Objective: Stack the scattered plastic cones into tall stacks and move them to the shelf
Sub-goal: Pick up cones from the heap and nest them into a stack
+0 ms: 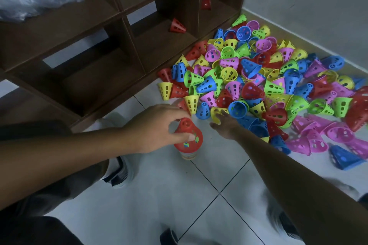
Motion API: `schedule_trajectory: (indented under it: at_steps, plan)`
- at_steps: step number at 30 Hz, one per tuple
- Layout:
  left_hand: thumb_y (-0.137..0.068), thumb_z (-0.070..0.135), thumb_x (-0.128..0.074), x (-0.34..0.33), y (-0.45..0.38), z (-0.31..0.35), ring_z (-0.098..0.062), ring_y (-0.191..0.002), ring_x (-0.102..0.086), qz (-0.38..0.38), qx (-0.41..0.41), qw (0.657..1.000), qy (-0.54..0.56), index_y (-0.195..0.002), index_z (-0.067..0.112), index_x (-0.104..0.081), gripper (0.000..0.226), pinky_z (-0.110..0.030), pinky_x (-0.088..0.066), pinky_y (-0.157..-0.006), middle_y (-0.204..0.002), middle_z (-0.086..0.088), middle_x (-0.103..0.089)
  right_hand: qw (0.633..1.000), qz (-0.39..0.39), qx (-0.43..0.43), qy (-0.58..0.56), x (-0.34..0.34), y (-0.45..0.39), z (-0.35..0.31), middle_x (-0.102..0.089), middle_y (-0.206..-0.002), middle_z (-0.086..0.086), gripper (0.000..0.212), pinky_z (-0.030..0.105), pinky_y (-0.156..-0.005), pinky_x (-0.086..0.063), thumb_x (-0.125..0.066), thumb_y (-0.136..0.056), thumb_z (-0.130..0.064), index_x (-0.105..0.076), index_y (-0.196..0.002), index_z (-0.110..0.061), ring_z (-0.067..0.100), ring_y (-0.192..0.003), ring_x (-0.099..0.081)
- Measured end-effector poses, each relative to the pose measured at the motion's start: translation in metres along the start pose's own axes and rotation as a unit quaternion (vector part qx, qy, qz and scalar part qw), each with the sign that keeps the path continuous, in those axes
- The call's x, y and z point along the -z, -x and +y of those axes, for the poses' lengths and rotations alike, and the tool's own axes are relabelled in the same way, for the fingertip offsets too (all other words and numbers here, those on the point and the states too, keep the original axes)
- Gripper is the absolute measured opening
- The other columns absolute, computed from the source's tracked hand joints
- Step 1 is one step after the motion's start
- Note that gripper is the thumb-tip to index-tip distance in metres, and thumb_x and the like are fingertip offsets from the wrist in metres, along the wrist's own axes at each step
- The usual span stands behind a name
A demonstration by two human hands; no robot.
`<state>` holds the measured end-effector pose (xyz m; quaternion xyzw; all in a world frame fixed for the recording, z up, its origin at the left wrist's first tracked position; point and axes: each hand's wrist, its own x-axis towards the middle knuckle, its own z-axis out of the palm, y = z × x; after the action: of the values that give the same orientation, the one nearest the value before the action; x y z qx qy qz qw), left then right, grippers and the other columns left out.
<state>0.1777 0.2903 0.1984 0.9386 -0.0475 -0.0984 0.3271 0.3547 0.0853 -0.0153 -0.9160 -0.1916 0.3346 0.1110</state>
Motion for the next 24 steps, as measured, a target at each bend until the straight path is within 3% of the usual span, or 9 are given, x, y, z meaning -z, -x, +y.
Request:
schedule_trajectory:
  at_steps: [3, 7, 9, 13, 17, 21, 24]
  plan:
    - [-0.083, 0.046, -0.078, -0.009, 0.002, -0.005, -0.004, -0.107, -0.061, -0.013, 0.002, 1.0, -0.01, -0.125, 0.025, -0.066, 0.048, -0.027, -0.057, -0.089, -0.115, 0.013, -0.065, 1.0, 0.007, 0.009, -0.008, -0.003, -0.007, 0.0, -0.007, -0.168, 0.005, 0.072, 0.047, -0.122, -0.019, -0.042, -0.101, -0.053, -0.016, -0.16, -0.019, 0.031, -0.154, -0.01]
    - [-0.085, 0.039, -0.079, -0.017, 0.005, -0.011, -0.004, -0.115, -0.057, -0.023, 0.006, 1.0, -0.004, -0.134, 0.025, -0.061, 0.055, -0.02, -0.055, -0.091, -0.124, 0.012, -0.059, 0.999, 0.036, -0.002, -0.029, -0.003, -0.001, 0.004, -0.011, -0.167, 0.007, 0.066, 0.043, -0.121, -0.023, -0.044, -0.102, -0.047, -0.026, -0.157, -0.013, 0.032, -0.151, -0.018]
    - [-0.085, 0.041, -0.078, -0.019, 0.004, -0.014, -0.004, -0.118, -0.056, -0.027, 0.016, 1.0, 0.001, -0.136, 0.027, -0.058, 0.056, -0.021, -0.055, -0.092, -0.127, 0.013, -0.058, 0.995, 0.069, 0.009, -0.068, 0.0, 0.004, 0.004, -0.025, -0.162, 0.011, 0.059, 0.039, -0.116, -0.03, -0.05, -0.101, -0.041, -0.04, -0.15, -0.01, 0.033, -0.144, -0.032]
    - [-0.084, 0.048, -0.076, -0.02, 0.004, -0.017, -0.002, -0.116, -0.056, -0.041, 0.025, 0.999, -0.003, -0.137, 0.029, -0.056, 0.06, -0.024, -0.055, -0.094, -0.126, 0.015, -0.059, 0.977, 0.127, 0.012, -0.172, 0.016, 0.021, -0.008, -0.058, -0.128, 0.02, 0.044, 0.036, -0.088, -0.045, -0.055, -0.101, -0.034, -0.058, -0.13, -0.001, 0.037, -0.119, -0.055]
    - [-0.084, 0.06, -0.068, -0.013, 0.002, -0.012, 0.004, -0.114, -0.052, -0.039, 0.037, 0.998, -0.014, -0.138, 0.03, -0.055, 0.063, -0.018, -0.048, -0.093, -0.131, 0.018, -0.057, 0.945, 0.14, 0.007, -0.295, 0.044, 0.043, -0.026, -0.064, -0.126, 0.017, 0.045, 0.039, -0.098, -0.046, -0.051, -0.103, -0.039, -0.062, -0.129, -0.004, 0.034, -0.12, -0.057]
    - [-0.087, 0.064, -0.057, -0.001, -0.005, -0.005, 0.007, -0.111, -0.052, -0.014, 0.041, 0.999, -0.015, -0.135, 0.029, -0.056, 0.06, -0.008, -0.04, -0.084, -0.131, 0.02, -0.056, 0.886, 0.136, 0.017, -0.444, 0.07, 0.061, -0.038, -0.07, -0.109, 0.014, 0.035, 0.044, -0.095, -0.055, -0.053, -0.102, -0.038, -0.071, -0.109, -0.009, 0.025, -0.1, -0.064]
    - [-0.089, 0.054, -0.065, 0.005, -0.016, -0.004, 0.003, -0.102, -0.056, 0.057, 0.045, 0.997, -0.031, -0.122, 0.024, -0.059, 0.045, -0.02, -0.044, -0.075, -0.121, 0.014, -0.056, 0.851, 0.11, 0.032, -0.512, 0.091, 0.078, -0.048, -0.073, -0.104, 0.008, 0.037, 0.034, -0.087, -0.058, -0.051, -0.104, -0.036, -0.072, -0.108, -0.006, 0.023, -0.094, -0.067]
